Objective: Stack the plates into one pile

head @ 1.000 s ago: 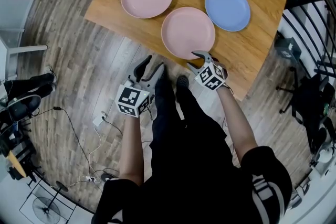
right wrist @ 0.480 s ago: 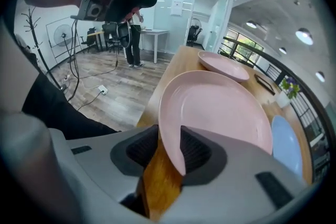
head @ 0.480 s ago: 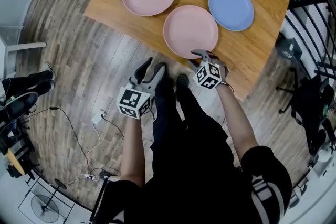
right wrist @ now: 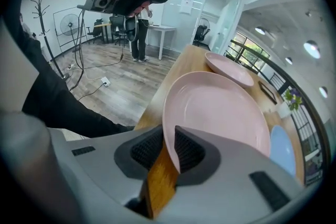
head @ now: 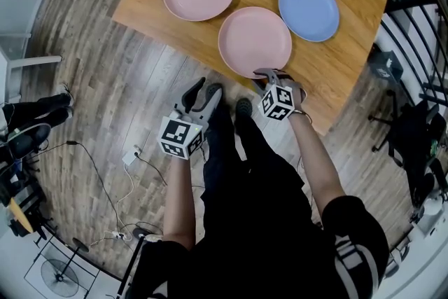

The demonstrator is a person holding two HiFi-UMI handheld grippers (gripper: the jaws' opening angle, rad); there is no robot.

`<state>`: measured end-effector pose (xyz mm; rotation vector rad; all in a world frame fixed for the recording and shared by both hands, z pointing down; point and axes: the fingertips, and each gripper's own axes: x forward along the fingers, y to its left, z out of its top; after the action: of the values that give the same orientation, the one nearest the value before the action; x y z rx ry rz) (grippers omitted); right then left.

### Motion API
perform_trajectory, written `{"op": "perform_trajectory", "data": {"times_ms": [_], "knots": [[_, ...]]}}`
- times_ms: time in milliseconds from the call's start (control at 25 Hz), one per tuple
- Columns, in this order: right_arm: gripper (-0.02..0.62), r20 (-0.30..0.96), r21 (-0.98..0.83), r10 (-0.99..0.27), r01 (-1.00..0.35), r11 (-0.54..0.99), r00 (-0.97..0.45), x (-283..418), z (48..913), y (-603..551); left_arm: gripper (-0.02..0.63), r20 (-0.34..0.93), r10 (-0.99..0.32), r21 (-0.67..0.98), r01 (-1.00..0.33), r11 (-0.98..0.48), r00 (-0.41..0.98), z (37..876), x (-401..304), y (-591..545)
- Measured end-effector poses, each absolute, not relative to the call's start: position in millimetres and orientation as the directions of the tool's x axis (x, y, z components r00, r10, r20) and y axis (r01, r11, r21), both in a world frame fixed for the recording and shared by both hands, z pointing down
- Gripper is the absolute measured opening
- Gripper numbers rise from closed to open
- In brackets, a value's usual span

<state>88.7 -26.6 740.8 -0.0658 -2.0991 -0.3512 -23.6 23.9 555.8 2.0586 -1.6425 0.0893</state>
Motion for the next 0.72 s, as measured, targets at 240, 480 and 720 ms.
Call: {"op": "perform_trajectory", "data": {"times_ms": [240, 480, 720], "knots": [[0.052, 0.856, 0.268, -0.096, 0.277, 0.923, -0.508, 89.5, 739.0, -24.1, 0.195, 0.353, -0.899, 0.329, -0.934, -0.141, 0.26, 554.9, -22.1, 27.1], [0.038, 0.842, 0.28, -0.092, 0.285, 0.917, -0.532, 81.5, 728.4, -22.9, 0.195, 0.353, -0.901, 0.339, -0.932, -0.128, 0.253, 550.2, -21.3, 27.7], [0.023, 0.826, 0.316, -0.099, 0.311, 0.896, -0.555, 71.1, 709.0, -24.1, 0.195, 0.338, -0.91, 0.317, -0.939, -0.132, 0.242, 540.9, -21.8, 23.5]]}}
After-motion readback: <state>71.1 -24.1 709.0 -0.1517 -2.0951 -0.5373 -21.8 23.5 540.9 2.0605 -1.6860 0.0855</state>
